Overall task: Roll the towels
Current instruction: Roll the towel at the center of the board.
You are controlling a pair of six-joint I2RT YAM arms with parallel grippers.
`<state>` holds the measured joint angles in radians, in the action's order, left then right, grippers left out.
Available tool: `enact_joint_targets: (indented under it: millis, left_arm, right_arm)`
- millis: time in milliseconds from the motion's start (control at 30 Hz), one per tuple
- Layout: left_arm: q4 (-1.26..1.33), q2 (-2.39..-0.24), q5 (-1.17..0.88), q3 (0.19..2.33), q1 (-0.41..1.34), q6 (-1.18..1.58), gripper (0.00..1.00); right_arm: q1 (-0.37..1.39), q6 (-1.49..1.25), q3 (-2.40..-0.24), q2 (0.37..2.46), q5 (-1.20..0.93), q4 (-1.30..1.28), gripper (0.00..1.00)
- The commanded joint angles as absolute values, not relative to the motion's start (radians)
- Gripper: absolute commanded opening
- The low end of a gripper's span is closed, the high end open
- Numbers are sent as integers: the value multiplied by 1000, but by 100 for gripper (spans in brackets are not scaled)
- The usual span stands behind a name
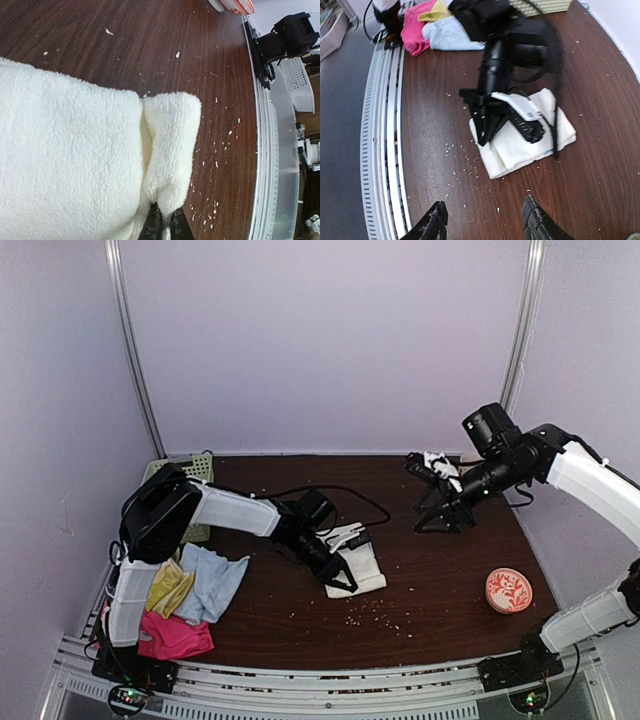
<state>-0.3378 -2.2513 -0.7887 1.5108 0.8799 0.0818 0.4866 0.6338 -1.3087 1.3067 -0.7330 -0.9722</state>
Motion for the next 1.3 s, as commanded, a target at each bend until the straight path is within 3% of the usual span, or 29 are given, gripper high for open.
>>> enact_joint_targets:
  millis: [0, 100, 267, 400, 800, 867, 1000, 1067, 1267]
  left_arm:
    - [-418, -2326, -813, 1469, 852, 163, 0]
    - [-416, -2337, -818, 1470, 844, 174, 0]
    - [-422, -2359, -843, 1492, 835, 181, 0]
    - [-421, -2364, -837, 1491, 835, 186, 0]
    - [-435, -2376, -821, 1520, 832, 183, 0]
    - [-436, -2378, -817, 1521, 830, 183, 0]
    - [-450, -2373, -788, 1529, 826, 177, 1]
    - [-450, -2347, -746, 1524, 823, 175, 7]
    - [-378, -2134, -540, 1414, 792, 189, 23]
  right_arm:
    - [642, 714, -1245, 1331, -565, -979, 50]
    - [728, 693, -1182, 1372, -403, -874, 46]
    - [836, 659, -1051, 1459, -149, -563, 49]
    - [891, 661, -1034, 1568, -74, -417, 49]
    - [951, 688, -1033, 1749, -22, -360, 47]
    - [951, 694, -1032, 1768, -19, -369, 42]
    - [951, 699, -1053, 1805, -48, -420, 21]
    - [952, 701, -1055, 1812, -79, -443, 14]
    - [926, 683, -1115, 1829, -263, -597, 8]
